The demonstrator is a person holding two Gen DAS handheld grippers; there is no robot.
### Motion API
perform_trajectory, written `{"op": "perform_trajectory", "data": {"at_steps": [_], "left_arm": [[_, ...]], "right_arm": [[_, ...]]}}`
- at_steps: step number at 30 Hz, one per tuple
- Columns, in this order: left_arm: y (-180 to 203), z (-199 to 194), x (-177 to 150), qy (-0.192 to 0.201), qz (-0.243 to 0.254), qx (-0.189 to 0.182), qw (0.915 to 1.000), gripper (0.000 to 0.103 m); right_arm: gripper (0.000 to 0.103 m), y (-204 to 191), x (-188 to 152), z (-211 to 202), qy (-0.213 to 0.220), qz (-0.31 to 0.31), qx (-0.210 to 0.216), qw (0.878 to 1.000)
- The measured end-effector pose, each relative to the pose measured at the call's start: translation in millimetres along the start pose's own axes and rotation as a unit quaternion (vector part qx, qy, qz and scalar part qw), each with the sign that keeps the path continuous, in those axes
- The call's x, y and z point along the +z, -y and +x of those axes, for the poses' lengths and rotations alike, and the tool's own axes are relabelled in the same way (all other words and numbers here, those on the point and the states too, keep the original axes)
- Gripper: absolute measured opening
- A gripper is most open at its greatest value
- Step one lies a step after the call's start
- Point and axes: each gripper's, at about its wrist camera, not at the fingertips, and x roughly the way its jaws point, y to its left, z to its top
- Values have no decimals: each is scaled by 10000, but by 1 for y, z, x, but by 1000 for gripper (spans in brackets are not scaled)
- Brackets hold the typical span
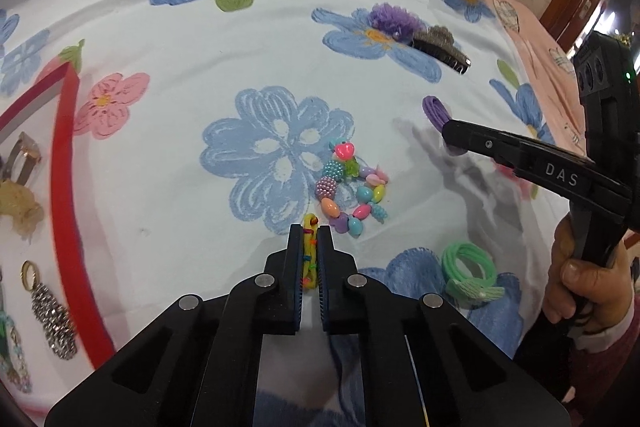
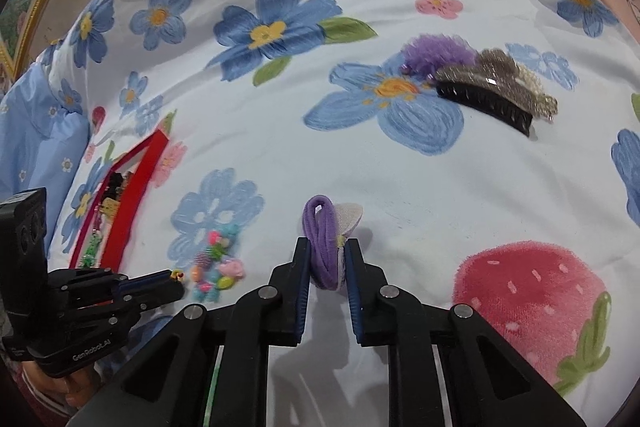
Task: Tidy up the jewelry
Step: 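Carry the yellow bracelet and purple hair tie into the red tray, open both tools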
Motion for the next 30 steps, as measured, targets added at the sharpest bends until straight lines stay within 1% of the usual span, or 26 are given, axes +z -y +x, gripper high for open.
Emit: {"op": "perform_trajectory", "data": {"at_steps": [8,19,30], "left_arm": [[-19,-39,-8,352,-306,39,9989,5],[-57,-82,-29,685,-756,251,9945,5],[-108,-115,-56,924,-1331,547,9853,5]], "right_arm": [[17,-38,-1,-16,87,-278,362,9989],[17,-106,-13,-9,-128,-796,874,9929],[17,-164,-21,2,-317,-1218,1251,9841]]}}
